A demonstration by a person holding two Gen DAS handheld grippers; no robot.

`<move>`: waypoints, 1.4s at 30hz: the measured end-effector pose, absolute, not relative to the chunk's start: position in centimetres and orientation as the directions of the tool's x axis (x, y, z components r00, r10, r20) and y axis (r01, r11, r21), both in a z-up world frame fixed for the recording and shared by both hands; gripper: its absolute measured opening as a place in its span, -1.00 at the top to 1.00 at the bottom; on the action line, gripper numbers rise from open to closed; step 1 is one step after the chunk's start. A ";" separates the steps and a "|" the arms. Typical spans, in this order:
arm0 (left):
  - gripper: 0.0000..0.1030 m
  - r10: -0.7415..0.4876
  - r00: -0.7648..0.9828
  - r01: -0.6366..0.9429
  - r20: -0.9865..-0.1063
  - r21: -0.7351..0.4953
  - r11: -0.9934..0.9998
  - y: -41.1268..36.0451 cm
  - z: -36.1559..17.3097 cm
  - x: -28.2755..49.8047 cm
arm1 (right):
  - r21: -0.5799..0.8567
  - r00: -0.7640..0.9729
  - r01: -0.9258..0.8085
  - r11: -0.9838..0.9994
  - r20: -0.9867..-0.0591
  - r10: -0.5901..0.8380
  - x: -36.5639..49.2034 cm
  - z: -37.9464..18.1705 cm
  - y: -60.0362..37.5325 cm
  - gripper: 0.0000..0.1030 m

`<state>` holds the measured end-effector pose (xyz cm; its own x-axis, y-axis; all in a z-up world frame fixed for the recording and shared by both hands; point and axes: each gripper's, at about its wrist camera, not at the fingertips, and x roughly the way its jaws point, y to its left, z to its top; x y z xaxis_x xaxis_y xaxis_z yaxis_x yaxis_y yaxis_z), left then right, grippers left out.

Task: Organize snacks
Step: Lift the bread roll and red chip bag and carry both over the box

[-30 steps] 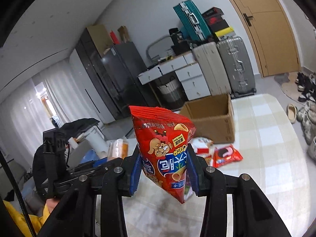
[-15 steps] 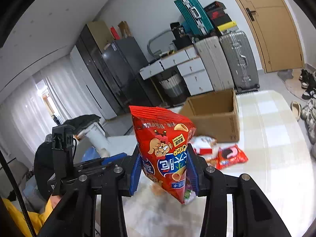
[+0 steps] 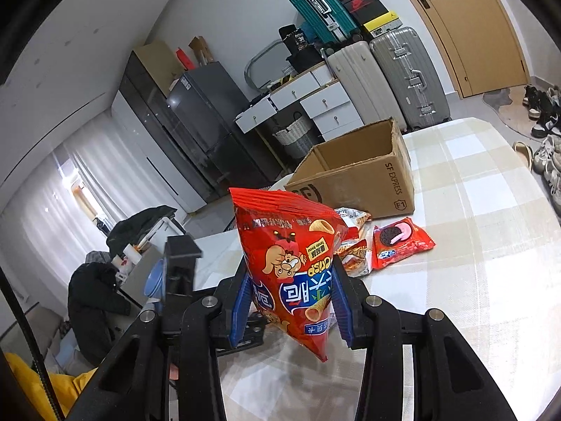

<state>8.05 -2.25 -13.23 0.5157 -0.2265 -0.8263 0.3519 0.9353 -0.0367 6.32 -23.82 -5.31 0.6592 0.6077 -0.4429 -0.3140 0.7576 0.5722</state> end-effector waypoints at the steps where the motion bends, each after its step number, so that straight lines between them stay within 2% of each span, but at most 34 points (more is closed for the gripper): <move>1: 0.11 -0.237 0.516 0.353 -0.823 -0.048 0.934 -2.1 -13.2 8.1 | 0.576 0.658 -0.313 0.755 -0.441 0.610 6.4 -5.4 -23.9 0.20; 6: 0.33 -0.259 0.509 0.336 -0.821 -0.088 0.938 -0.9 -13.2 8.6 | 0.588 0.656 -0.303 0.750 -0.442 0.612 6.5 -5.6 -23.9 0.20; 14: 0.37 -0.277 0.538 0.303 -0.796 -0.124 0.945 0.9 -12.3 7.8 | 0.586 0.659 -0.313 0.747 -0.433 0.615 6.2 -4.9 -23.6 0.20; 24: 0.37 -0.359 0.648 0.307 -0.672 -0.201 0.930 3.8 -4.2 4.5 | 0.545 0.663 -0.365 0.755 -0.417 0.622 6.5 -2.8 -22.0 0.20; 31: 0.37 -0.367 0.726 0.304 -0.582 -0.207 0.930 5.0 1.7 3.8 | 0.497 0.672 -0.418 0.761 -0.395 0.627 8.0 0.5 -20.7 0.20; 42: 0.37 -0.329 0.776 0.305 -0.538 -0.137 0.942 2.6 8.5 7.5 | 0.440 0.698 -0.453 0.776 -0.367 0.615 13.0 5.3 -20.4 0.20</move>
<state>7.53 2.57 8.54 0.7757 -0.3294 -0.5383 0.3051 0.9424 -0.1370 13.02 -20.37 5.29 0.6976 0.6154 -0.3669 -0.4527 0.7756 0.4400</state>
